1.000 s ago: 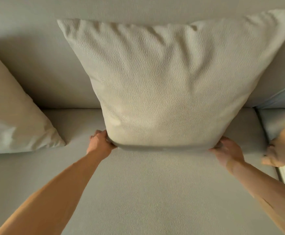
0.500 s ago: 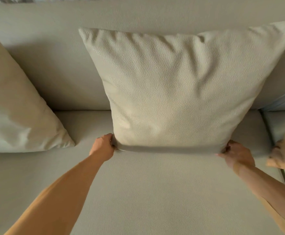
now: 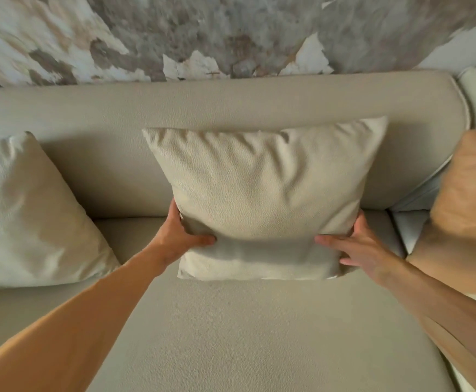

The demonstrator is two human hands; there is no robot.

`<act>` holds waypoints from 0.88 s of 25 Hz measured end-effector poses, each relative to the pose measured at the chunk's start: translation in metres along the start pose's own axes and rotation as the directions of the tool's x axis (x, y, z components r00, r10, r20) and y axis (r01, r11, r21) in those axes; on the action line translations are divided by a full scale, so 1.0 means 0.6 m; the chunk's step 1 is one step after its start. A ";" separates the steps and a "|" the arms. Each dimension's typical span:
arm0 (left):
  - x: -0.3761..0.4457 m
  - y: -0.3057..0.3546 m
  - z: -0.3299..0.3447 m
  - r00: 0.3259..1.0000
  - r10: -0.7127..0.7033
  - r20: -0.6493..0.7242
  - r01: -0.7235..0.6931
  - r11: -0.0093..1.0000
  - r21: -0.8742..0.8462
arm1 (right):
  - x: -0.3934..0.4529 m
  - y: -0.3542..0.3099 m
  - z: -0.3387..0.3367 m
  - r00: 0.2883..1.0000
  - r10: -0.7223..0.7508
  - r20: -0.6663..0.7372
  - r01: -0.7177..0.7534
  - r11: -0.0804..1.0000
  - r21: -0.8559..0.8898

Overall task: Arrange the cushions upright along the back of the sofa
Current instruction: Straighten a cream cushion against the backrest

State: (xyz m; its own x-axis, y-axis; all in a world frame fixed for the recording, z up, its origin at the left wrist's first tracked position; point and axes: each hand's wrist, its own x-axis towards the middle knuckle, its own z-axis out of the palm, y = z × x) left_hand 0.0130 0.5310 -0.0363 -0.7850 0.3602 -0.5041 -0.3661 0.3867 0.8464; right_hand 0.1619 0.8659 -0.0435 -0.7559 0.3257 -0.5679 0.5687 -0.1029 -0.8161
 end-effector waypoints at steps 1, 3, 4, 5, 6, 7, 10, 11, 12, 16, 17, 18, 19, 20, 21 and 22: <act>-0.003 0.006 0.008 1.000 -0.001 -0.010 0.001 1.000 -0.012 | -0.010 -0.010 -0.001 1.000 -0.007 -0.005 0.007 1.000 0.020; -0.008 0.013 0.026 0.999 0.016 -0.031 -0.016 1.000 -0.007 | -0.019 -0.018 -0.013 1.000 -0.020 -0.002 0.020 0.999 0.046; -0.007 0.015 0.036 0.999 0.024 -0.032 -0.024 1.000 0.006 | -0.023 -0.021 -0.020 1.000 -0.020 -0.006 0.020 0.999 0.050; -0.006 0.019 0.046 0.999 0.027 -0.027 -0.026 0.999 0.028 | -0.025 -0.022 -0.030 1.000 -0.008 -0.026 0.009 0.999 0.050; -0.004 0.022 0.058 0.999 0.026 -0.020 -0.025 0.998 0.050 | -0.025 -0.020 -0.042 0.999 0.005 -0.044 -0.003 0.999 0.041; -0.002 0.024 0.067 1.000 0.022 -0.017 -0.021 0.997 0.072 | -0.025 -0.017 -0.050 0.998 0.016 -0.052 -0.014 0.999 0.036; 0.004 0.023 0.082 0.999 0.018 -0.045 -0.012 0.992 0.126 | -0.021 -0.006 -0.054 0.999 0.006 -0.050 -0.005 0.999 0.032; 0.005 0.022 0.083 0.999 0.012 -0.050 -0.005 0.990 0.144 | -0.016 -0.002 -0.052 0.998 0.007 -0.057 -0.004 0.999 0.045; 0.005 0.021 0.083 0.999 0.002 -0.050 0.006 0.988 0.155 | -0.010 0.002 -0.049 0.998 0.003 -0.070 0.001 0.998 0.061; 0.003 0.024 0.084 0.999 -0.014 -0.050 0.022 0.988 0.152 | 0.000 0.002 -0.038 0.994 -0.004 -0.107 0.016 0.994 0.110; 0.003 0.026 0.084 0.999 -0.014 -0.049 0.021 0.988 0.150 | -0.001 0.000 -0.039 0.994 -0.003 -0.107 0.014 0.995 0.099; 0.002 0.026 0.083 0.999 -0.013 -0.050 0.020 0.989 0.149 | -0.002 -0.001 -0.040 0.995 -0.003 -0.102 0.013 0.995 0.094; 0.001 0.025 0.081 0.998 -0.014 -0.054 0.022 0.988 0.151 | -0.003 -0.002 -0.041 0.996 0.005 -0.093 0.004 0.996 0.089; 0.000 0.024 0.080 0.998 -0.015 -0.058 0.024 0.988 0.156 | -0.005 -0.003 -0.043 0.997 0.005 -0.082 0.002 0.997 0.075; -0.001 0.024 0.080 0.998 -0.016 -0.061 0.026 0.986 0.163 | -0.006 -0.004 -0.046 0.997 0.005 -0.074 -0.001 0.998 0.059; -0.003 0.024 0.080 0.998 -0.020 -0.063 0.031 0.986 0.166 | -0.007 -0.005 -0.048 0.998 -0.002 -0.060 0.005 0.999 0.051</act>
State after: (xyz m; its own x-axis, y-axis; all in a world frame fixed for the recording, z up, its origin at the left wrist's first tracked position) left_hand 0.0330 0.5769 -0.0313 -0.8072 0.2982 -0.5095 -0.3019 0.5331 0.7904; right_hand 0.1725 0.8919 -0.0359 -0.7362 0.3814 -0.5590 0.5478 -0.1492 -0.8232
